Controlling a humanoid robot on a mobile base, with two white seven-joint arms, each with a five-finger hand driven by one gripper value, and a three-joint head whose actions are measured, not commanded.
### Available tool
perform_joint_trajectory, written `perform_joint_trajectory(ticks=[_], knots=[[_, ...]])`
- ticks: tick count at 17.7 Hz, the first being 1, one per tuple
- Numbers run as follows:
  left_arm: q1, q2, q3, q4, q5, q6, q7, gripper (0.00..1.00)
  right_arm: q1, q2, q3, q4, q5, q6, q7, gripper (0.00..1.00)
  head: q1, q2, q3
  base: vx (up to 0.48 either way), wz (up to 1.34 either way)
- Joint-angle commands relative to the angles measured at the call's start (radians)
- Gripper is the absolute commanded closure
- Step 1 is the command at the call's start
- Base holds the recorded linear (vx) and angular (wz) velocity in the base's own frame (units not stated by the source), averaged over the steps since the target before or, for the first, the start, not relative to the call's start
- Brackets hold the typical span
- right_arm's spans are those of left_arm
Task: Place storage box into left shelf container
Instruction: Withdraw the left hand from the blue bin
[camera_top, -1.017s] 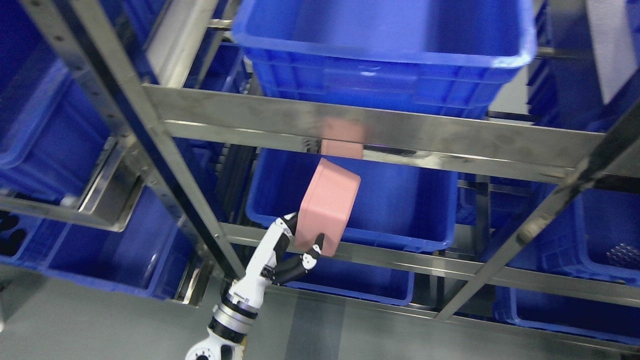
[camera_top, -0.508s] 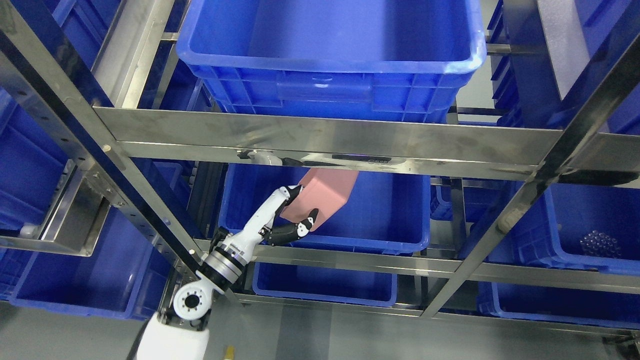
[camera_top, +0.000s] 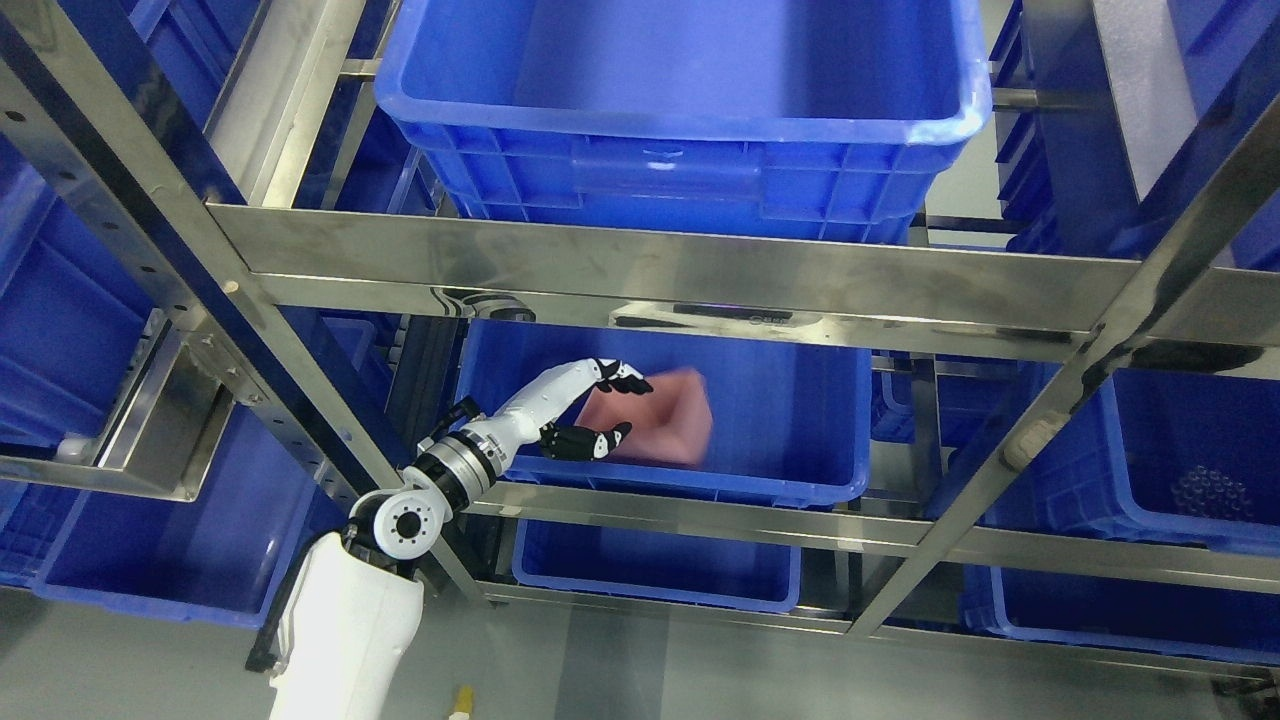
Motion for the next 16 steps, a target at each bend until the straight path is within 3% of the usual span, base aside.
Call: perform_joint_trajectory(ticks=[1,5,7,10,13,16], knots=[[-0.040,-0.001,-0.031,0.104,-0.025,-0.005,0.071,0.17,0.009,-0.017,-0.005,-0.017,0.002,0.000,0.000,0.00,0.0000,0.000,0.000,0.000,0.00],[0.033,-0.001,-0.040,-0.133,0.507,0.087,0.363,0.09,0.009,-0.017,-0.005,-0.017,0.002,0.000,0.000,0.00,0.0000,0.000,0.000,0.000,0.00],[0.146,-0.001,-0.043,-0.309,0.612,0.153,0.461,0.02,0.009,-0.017,-0.005,-0.017,0.002,0.000,0.000,0.00,0.0000,0.000,0.000,0.000,0.00],[0.340,-0.001,-0.042,-0.508,0.634,0.173,0.532,0.01,0.009,-0.017,-0.005,-0.017,0.002,0.000,0.000,0.00,0.0000,0.000,0.000,0.000,0.00],[0.469,-0.001,-0.049,-0.505,0.634,0.055,0.527,0.01,0.009,-0.017,-0.005,-0.017,0.002,0.000,0.000,0.00,0.0000,0.000,0.000,0.000,0.00],[0.489,-0.001,-0.076,-0.505,0.634,0.061,0.529,0.01,0.009,-0.017,-0.005,-0.017,0.002,0.000,0.000,0.00,0.0000,0.000,0.000,0.000,0.00]])
